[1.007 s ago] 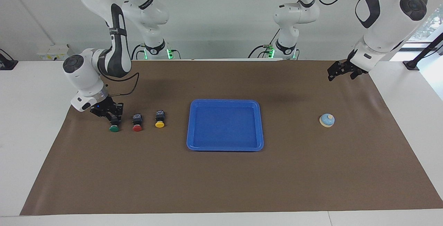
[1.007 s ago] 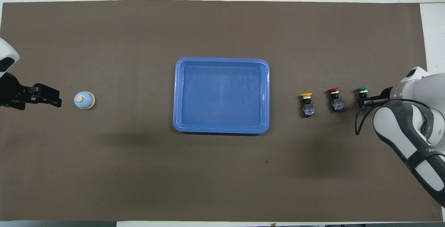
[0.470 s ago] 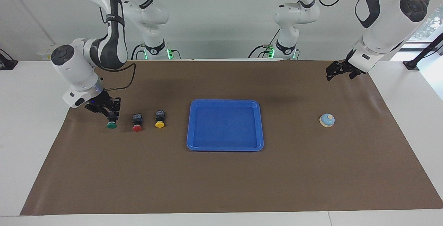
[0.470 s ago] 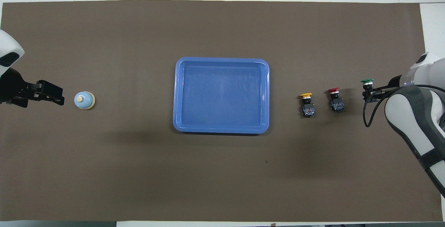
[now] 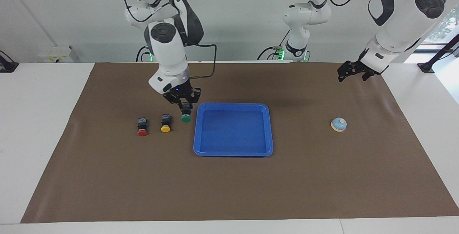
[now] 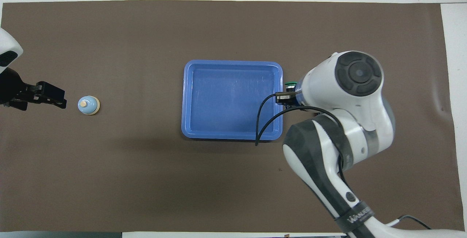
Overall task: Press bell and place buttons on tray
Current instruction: 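Carry the green button into the tray and release it, then grasp the red button with the right gripper, then carry the red button into the tray and release it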
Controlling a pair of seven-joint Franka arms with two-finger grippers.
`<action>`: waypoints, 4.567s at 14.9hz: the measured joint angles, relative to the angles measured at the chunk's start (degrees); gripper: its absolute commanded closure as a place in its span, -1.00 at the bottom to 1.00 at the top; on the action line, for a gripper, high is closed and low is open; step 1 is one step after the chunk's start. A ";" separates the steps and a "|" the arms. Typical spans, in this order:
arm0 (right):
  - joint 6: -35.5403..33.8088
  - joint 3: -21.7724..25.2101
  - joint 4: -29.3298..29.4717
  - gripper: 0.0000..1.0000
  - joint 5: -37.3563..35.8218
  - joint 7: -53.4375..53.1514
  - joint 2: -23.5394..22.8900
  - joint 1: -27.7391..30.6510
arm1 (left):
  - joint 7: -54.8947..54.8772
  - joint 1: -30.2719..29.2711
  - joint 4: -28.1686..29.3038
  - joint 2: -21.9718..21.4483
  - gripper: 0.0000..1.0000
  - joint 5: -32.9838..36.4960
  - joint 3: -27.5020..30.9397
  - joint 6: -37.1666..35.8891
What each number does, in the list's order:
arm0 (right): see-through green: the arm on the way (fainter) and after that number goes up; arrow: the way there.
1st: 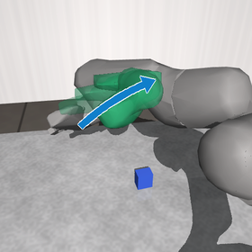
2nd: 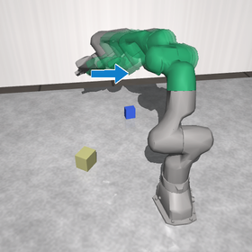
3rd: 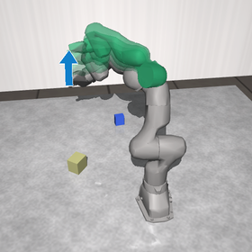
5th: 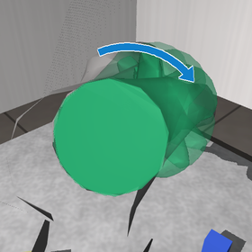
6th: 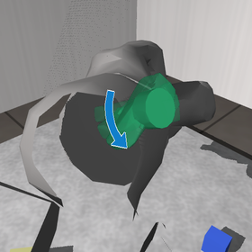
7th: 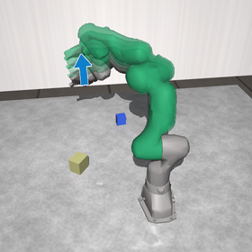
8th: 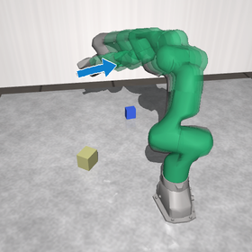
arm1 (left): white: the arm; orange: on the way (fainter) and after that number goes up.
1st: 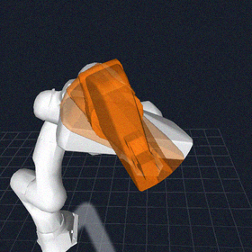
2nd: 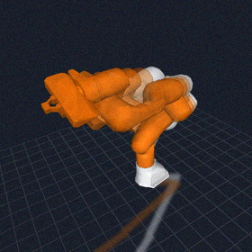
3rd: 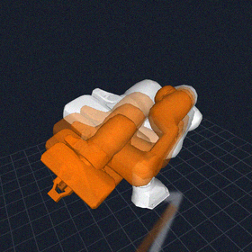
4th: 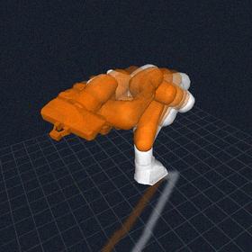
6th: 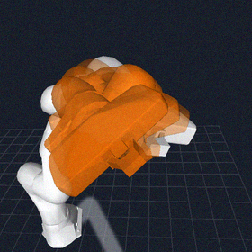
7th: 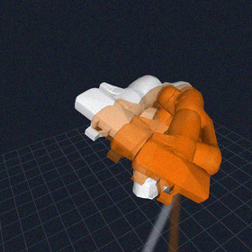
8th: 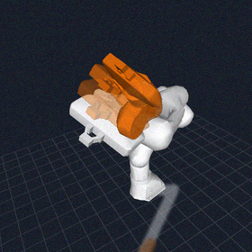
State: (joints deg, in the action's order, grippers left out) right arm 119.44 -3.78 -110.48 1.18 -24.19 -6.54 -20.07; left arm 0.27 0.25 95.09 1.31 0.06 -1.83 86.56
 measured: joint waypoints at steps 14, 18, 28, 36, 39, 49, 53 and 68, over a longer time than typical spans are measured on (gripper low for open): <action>19.03 0.17 -8.06 -1.00 0.01 -5.73 -8.69 -4.67 | 0.02 0.00 -0.40 -0.16 -1.00 0.00 0.06 0.01; 10.78 0.78 -3.15 -1.00 -0.12 -5.60 -8.47 -4.43 | 0.02 0.00 -0.40 -0.17 -1.00 0.00 0.06 0.01; 8.82 2.03 -6.44 -1.00 -0.17 25.96 -3.41 16.25 | 0.02 0.00 -0.40 -0.17 -1.00 0.00 0.06 0.01; 18.00 1.69 -16.54 -0.57 -0.13 36.16 -2.09 22.71 | 0.02 0.00 -0.40 -0.17 -1.00 0.00 0.06 0.01; 18.57 1.70 -17.80 0.34 -0.13 36.16 -2.07 22.83 | 0.02 0.00 -0.40 -0.17 -1.00 0.00 0.06 0.01; 6.71 0.70 -7.01 1.00 -0.01 32.92 -0.89 20.89 | 0.02 0.00 -0.40 -0.17 -1.00 0.00 0.06 0.01; -0.75 0.14 6.07 1.00 0.08 18.15 -2.47 8.89 | 0.02 0.00 -0.40 -0.17 -1.00 0.00 0.06 0.01; 8.80 0.32 16.65 0.38 -0.06 -9.01 -22.65 -11.77 | 0.02 0.00 -0.40 -0.17 -1.00 0.00 0.06 0.01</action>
State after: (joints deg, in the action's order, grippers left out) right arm 128.24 -3.45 -93.83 1.12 -33.20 -29.19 -31.84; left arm 0.29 0.25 94.69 1.15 0.06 -1.77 86.57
